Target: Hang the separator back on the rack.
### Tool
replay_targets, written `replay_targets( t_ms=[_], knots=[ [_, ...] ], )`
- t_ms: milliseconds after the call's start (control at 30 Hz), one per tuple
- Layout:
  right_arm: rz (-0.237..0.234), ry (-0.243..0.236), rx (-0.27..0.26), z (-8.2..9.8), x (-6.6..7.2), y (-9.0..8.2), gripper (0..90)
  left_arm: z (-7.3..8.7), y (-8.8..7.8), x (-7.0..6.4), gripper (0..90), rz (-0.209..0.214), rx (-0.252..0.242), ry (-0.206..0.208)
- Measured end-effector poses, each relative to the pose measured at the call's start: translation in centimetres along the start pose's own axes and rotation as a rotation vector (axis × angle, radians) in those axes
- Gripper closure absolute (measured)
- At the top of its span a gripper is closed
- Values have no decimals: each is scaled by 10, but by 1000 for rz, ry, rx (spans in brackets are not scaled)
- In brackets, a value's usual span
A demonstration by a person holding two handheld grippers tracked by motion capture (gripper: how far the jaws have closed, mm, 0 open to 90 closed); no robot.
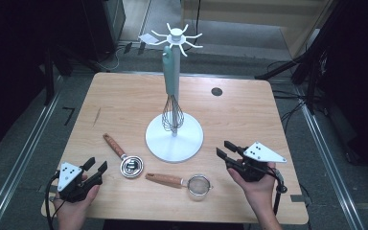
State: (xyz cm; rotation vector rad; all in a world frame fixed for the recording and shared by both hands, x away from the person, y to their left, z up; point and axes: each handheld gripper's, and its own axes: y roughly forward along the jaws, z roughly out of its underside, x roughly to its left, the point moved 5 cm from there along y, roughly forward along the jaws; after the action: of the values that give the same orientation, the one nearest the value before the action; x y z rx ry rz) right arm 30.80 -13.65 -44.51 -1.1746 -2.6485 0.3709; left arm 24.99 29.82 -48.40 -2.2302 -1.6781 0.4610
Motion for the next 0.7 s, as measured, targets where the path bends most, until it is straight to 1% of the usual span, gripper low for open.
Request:
replay_targets(
  t_ms=[33, 67, 100, 133, 167, 200, 233, 267, 300, 333, 367, 400, 433, 467, 500, 533, 567, 600, 633, 667, 700],
  knots=[
    [-8, 7, 16, 6, 2, 0, 601, 1, 1, -8, 612, 35, 8, 14],
    [-8, 7, 16, 6, 2, 0, 601, 1, 1, -8, 646, 35, 8, 14],
    [-14, 16, 34, 13, 5, 1, 610, 1, 2, -12, 680, 59, 14, 25],
    [-14, 16, 34, 13, 5, 1, 610, 2, 3, -15, 680, 78, 22, 35],
    [-16, 14, 61, 22, 8, 3, 620, 3, 4, -19, 722, 104, 31, 45],
    [-14, 16, 70, 25, 9, 4, 624, 3, 5, -20, 735, 114, 36, 46],
    [-14, 16, 70, 25, 9, 4, 624, 3, 5, -20, 750, 114, 36, 46],
    [-16, 17, 82, 28, 10, 5, 632, 4, 5, -21, 750, 121, 41, 42],
    [-20, 17, 101, 35, 13, 6, 650, 4, 5, -22, 782, 144, 54, 29],
    [-20, 17, 101, 35, 13, 6, 650, 4, 5, -22, 793, 144, 54, 29],
    [-27, 26, 112, 38, 16, 6, 655, 5, 5, -23, 793, 159, 61, 23],
    [-39, 26, 121, 42, 19, 7, 663, 5, 5, -25, 810, 170, 65, 13],
    [-46, 24, 134, 45, 22, 8, 672, 7, 7, -29, 827, 191, 76, -3],
    [-46, 24, 134, 45, 22, 8, 672, 7, 7, -29, 837, 191, 76, -3],
    [-61, 20, 147, 48, 26, 10, 683, 10, 10, -36, 851, 213, 100, 8],
    [-68, 17, 156, 50, 27, 12, 684, 10, 10, -36, 862, 213, 100, 8],
    [-75, 16, 161, 51, 29, 13, 684, 14, 13, -46, 872, 229, 133, 29],
    [-75, 16, 161, 51, 29, 13, 684, 14, 13, -46, 875, 229, 133, 29],
    [-85, 10, 174, 54, 33, 16, 675, 17, 15, -51, 878, 237, 151, 39],
    [-85, 10, 174, 54, 33, 16, 675, 18, 17, -55, 878, 246, 159, 42],
    [-88, 6, 180, 55, 34, 18, 668, 20, 19, -60, 881, 255, 179, 52]
  ],
)
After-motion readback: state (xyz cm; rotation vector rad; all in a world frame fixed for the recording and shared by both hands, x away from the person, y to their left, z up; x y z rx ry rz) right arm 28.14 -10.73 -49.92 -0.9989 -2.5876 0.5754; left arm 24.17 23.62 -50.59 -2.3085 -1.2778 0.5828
